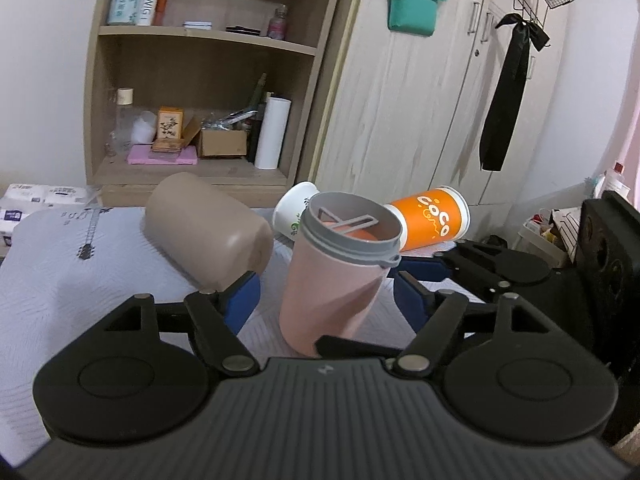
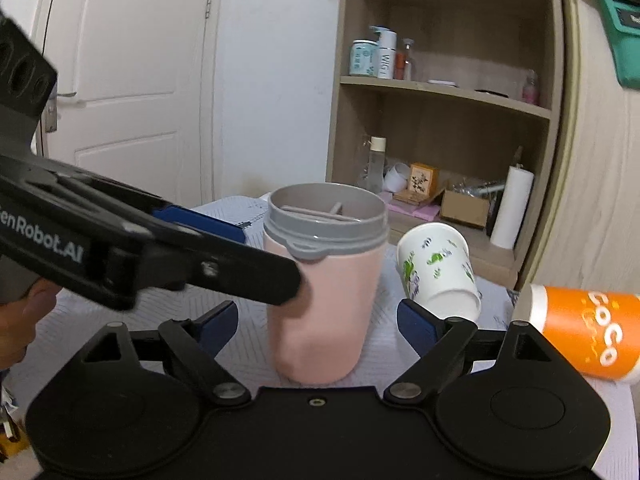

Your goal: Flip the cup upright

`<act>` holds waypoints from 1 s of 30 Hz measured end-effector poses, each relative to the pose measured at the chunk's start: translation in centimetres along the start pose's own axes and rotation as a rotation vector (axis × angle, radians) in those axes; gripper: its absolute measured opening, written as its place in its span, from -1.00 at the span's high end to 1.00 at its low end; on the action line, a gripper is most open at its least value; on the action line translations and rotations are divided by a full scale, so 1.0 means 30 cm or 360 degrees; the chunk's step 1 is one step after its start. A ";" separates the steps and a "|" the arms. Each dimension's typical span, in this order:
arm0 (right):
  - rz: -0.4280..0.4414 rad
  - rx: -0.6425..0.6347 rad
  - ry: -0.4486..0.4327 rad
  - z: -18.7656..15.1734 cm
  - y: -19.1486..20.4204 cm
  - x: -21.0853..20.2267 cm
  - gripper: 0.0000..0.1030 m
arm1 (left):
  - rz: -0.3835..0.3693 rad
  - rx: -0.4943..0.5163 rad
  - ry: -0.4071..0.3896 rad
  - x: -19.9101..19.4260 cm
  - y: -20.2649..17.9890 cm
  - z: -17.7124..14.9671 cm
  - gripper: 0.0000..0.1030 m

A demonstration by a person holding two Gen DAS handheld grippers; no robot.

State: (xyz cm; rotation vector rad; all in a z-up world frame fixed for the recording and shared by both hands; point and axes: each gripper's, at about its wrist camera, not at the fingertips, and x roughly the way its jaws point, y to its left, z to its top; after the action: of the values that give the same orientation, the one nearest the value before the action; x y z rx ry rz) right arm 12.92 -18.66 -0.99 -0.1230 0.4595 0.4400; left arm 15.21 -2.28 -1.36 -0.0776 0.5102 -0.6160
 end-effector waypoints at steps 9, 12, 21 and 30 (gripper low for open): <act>-0.0085 0.0065 -0.0006 -0.040 0.021 -0.115 -0.75 | 0.0109 0.0034 0.0016 -0.084 -0.042 -0.029 -0.51; -0.0119 0.0095 -0.0021 -0.041 0.030 -0.171 -0.75 | 0.0145 0.0049 0.0005 -0.123 -0.067 -0.042 -0.51; -0.0269 0.0099 -0.0084 -0.037 0.063 -0.327 -0.76 | 0.0191 -0.0045 -0.0066 -0.266 -0.114 -0.056 -0.52; -0.0327 0.0112 -0.0228 -0.016 0.095 -0.473 -0.78 | 0.0358 -0.0020 -0.0115 -0.383 -0.167 -0.057 -0.52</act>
State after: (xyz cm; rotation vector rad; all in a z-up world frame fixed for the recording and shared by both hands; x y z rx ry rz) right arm 0.07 -21.63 4.98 -0.0689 0.3170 0.2287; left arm 3.71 0.32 3.24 -0.0535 0.4454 -0.3885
